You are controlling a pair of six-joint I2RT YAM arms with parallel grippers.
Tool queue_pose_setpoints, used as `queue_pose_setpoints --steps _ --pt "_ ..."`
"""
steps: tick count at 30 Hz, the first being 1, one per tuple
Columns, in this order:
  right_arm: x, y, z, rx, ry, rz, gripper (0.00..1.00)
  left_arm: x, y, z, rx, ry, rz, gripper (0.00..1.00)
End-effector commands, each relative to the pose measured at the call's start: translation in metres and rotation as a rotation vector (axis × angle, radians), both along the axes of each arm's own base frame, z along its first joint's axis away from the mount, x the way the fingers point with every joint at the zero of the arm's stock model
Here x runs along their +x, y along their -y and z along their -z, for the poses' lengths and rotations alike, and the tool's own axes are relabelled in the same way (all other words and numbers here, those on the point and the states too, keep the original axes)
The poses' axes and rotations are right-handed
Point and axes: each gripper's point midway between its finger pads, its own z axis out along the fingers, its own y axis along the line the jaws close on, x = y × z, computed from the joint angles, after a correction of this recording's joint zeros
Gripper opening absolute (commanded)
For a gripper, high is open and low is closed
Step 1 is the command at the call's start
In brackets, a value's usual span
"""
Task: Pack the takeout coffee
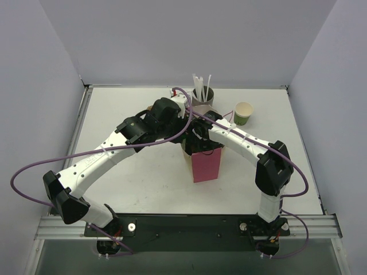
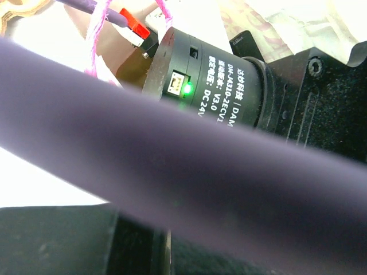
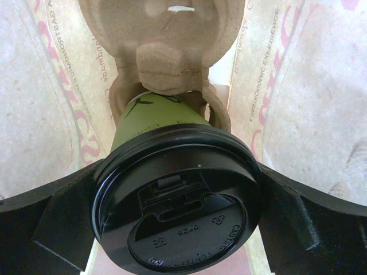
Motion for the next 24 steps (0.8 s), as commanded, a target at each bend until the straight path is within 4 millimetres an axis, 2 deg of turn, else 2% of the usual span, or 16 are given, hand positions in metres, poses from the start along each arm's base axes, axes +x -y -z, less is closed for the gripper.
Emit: queue_pose_setpoints --steps 1,24 --pt "-0.0003 0.0053 -0.0319 0.019 0.059 0.005 1.00 0.0070 0.0156 -0.0313 -0.092 0.068 0.020 0.00" --pt "-0.0015 0.0020 -0.0343 0.019 0.057 -0.008 1.00 0.0066 0.0161 -0.0295 -0.091 0.061 0.020 0.00"
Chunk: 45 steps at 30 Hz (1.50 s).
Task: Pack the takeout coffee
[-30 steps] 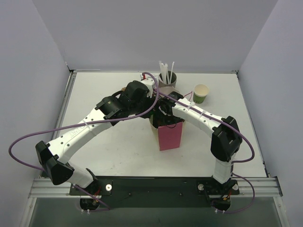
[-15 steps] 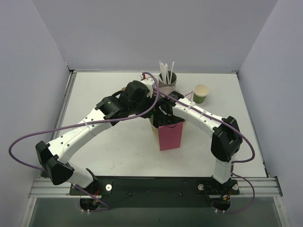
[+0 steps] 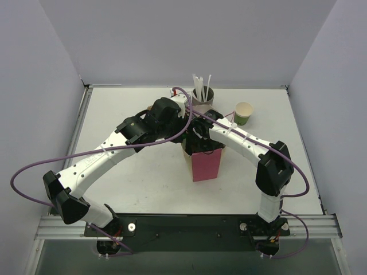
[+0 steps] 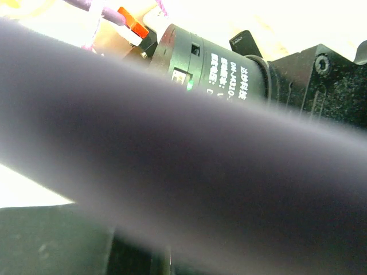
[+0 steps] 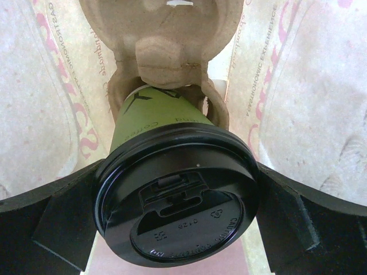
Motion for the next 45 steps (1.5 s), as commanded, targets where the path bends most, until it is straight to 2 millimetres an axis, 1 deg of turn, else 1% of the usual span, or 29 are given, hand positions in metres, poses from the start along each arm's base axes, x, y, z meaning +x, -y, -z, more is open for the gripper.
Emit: queue_pose_setpoints --steps 1,5,16,34,45 --pt "-0.002 0.001 -0.029 0.018 0.054 -0.011 1.00 0.006 0.014 -0.027 -0.078 0.056 0.016 0.00" --pt "-0.002 0.000 -0.034 0.029 0.064 -0.015 1.00 0.006 0.014 -0.026 -0.077 0.053 0.017 0.00" --pt "-0.003 0.001 -0.033 0.027 0.061 -0.016 1.00 0.006 0.014 -0.025 -0.074 0.053 0.014 0.00" --pt "-0.006 -0.001 -0.038 0.047 0.052 -0.034 1.00 0.007 0.014 -0.024 -0.073 0.050 0.015 0.00" --pt "-0.005 -0.001 -0.041 0.050 0.066 -0.025 1.00 0.007 0.014 -0.021 -0.066 0.046 0.012 0.00"
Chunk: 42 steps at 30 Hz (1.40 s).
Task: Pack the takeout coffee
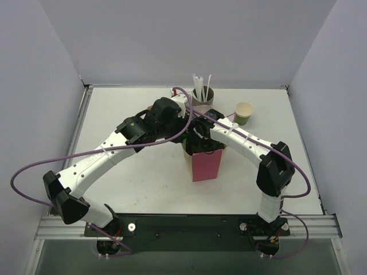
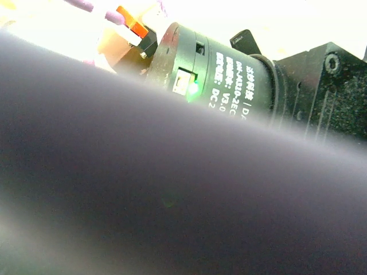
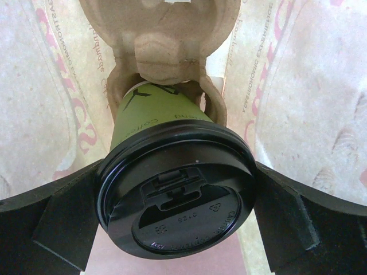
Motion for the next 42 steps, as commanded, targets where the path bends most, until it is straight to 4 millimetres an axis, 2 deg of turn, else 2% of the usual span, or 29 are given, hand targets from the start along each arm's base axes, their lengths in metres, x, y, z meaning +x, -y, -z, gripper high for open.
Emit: queue_pose_setpoints --steps 1,42 --pt "-0.003 -0.002 -0.038 0.050 0.067 -0.022 1.00 0.007 0.013 -0.020 -0.061 0.046 0.008 0.00" --pt "-0.006 -0.003 -0.051 0.075 0.083 -0.027 1.00 0.010 0.012 -0.010 -0.040 0.031 -0.003 0.00"
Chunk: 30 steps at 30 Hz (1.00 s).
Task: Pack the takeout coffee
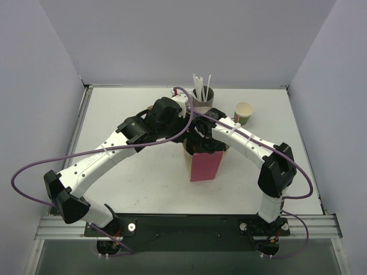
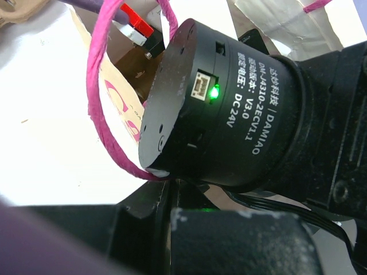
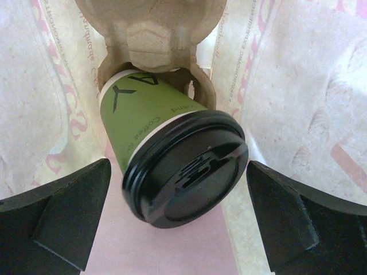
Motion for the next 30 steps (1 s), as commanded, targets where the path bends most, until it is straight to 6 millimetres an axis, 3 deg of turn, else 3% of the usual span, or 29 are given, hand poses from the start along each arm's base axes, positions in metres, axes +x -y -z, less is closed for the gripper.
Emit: queue_pose_setpoints --steps 1,30 --pt "-0.003 -0.005 -0.042 0.073 0.082 -0.025 1.00 0.009 0.010 -0.011 -0.039 0.031 -0.003 0.00" --pt "0.005 -0.018 -0.035 0.102 0.105 -0.052 1.00 0.006 0.011 -0.008 -0.041 0.025 0.006 0.00"
